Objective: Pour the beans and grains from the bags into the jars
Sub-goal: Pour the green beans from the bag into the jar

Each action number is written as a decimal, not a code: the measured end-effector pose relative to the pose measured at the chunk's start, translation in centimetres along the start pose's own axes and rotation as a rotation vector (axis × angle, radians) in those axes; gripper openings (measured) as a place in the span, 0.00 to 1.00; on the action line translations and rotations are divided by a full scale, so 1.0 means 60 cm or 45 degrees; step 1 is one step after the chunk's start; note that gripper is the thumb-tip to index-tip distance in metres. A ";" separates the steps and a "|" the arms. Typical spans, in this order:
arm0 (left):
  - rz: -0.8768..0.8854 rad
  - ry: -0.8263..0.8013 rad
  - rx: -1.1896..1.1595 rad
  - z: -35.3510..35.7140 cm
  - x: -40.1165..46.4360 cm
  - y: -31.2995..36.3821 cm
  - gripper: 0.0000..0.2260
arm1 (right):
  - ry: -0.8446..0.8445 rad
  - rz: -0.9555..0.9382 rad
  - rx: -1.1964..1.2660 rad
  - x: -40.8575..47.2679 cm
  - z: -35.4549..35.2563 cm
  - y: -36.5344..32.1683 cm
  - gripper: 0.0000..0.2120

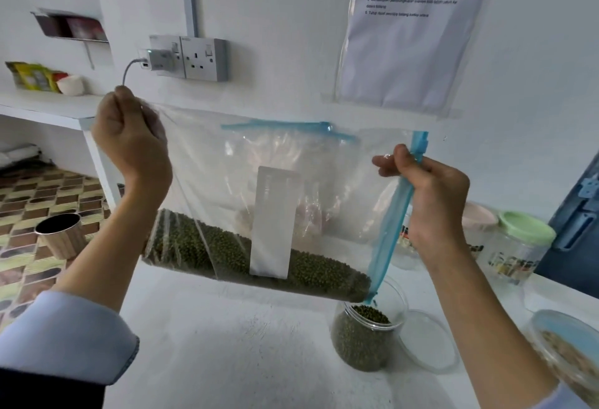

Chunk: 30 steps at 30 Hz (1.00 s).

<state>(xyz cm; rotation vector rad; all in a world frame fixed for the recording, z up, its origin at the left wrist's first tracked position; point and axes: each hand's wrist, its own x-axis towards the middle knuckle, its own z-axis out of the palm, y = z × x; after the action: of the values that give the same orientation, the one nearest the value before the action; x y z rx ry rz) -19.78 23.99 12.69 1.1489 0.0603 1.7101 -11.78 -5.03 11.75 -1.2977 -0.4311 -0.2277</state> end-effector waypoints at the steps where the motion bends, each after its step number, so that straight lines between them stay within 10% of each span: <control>1: -0.007 -0.007 0.002 0.000 -0.002 0.000 0.16 | -0.048 0.010 -0.012 -0.001 0.001 -0.001 0.09; 30: -0.001 0.010 -0.040 0.002 -0.009 -0.004 0.17 | 0.011 0.079 0.004 0.008 0.000 0.000 0.08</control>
<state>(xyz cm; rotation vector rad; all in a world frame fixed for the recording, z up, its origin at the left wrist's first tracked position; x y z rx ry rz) -19.54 23.62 12.25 1.1191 0.0385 1.7088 -11.32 -4.96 11.94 -1.3046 -0.3830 -0.1805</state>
